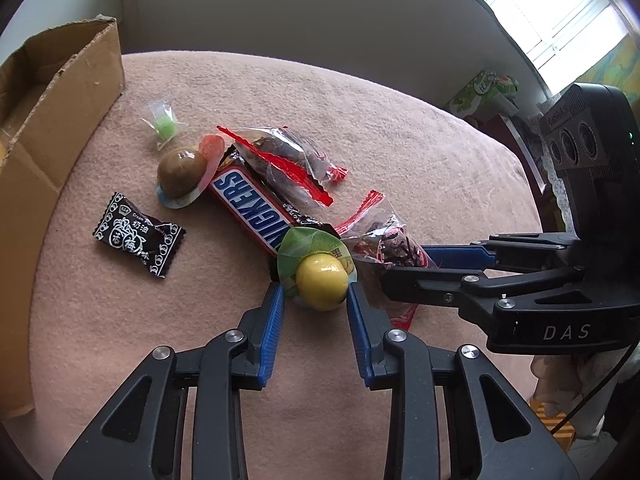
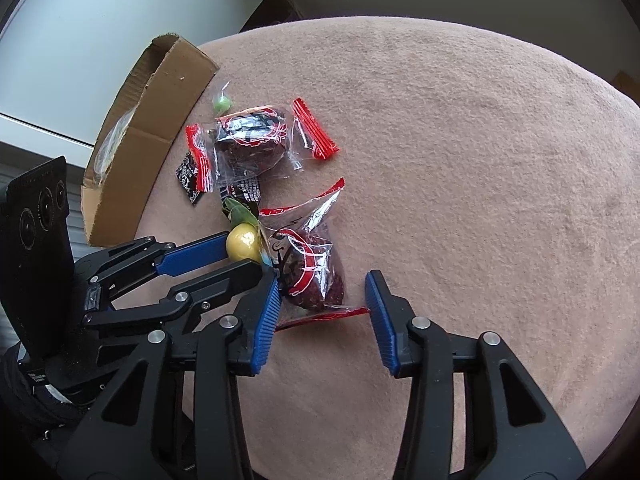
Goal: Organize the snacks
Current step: 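Grasp the yellow ball candy with the left tool while the right tool grasps a red-wrapped packet, then carry both candies over the box and open both tools to drop them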
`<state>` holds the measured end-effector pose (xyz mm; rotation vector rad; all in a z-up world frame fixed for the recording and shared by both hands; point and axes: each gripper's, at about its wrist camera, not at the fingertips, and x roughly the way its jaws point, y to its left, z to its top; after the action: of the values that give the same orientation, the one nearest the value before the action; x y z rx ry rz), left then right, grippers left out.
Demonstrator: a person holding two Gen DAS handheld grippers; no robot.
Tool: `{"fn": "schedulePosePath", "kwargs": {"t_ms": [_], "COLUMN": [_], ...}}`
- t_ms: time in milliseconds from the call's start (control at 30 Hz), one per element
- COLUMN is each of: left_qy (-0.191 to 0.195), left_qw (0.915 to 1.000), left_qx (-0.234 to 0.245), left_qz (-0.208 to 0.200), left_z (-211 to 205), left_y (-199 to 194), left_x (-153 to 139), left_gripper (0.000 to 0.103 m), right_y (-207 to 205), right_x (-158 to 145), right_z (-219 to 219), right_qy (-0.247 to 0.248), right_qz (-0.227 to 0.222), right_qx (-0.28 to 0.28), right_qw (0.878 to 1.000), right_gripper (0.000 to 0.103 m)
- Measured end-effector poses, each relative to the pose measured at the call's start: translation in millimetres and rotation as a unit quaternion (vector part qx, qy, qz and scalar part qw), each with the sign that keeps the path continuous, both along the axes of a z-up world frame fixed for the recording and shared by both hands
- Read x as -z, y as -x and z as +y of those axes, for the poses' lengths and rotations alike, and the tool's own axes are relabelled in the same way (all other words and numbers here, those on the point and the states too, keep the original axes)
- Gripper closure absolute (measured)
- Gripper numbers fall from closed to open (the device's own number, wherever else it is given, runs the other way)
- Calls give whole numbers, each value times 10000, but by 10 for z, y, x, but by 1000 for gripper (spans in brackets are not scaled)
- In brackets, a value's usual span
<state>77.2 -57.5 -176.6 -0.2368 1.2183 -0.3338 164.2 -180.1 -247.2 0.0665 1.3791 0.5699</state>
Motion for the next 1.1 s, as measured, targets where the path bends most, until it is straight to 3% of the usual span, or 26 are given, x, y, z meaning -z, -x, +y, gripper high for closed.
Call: {"fn": "schedulePosePath", "kwargs": {"t_ms": [100, 467, 667, 1100], "left_qy": [38, 3, 10, 278], "left_qw": [10000, 10000, 9998, 9975], "left_qx": [27, 37, 52, -464], "left_qz": [-58, -27, -212, -446], "left_z": [9, -30, -89, 269], "left_y": [36, 20, 36, 182], "left_x": [-39, -36, -107, -425], "left_gripper": [83, 82, 82, 82], "right_y": [32, 103, 178, 202], "right_x": [-15, -5, -75, -531], "right_z": [-107, -161, -215, -102], "right_qy": [-178, -8, -91, -426], "right_qz": [30, -114, -201, -603], "right_qx": [120, 306, 429, 420], "right_qw": [9998, 9995, 9988, 9964], "right_gripper": [60, 60, 60, 60]}}
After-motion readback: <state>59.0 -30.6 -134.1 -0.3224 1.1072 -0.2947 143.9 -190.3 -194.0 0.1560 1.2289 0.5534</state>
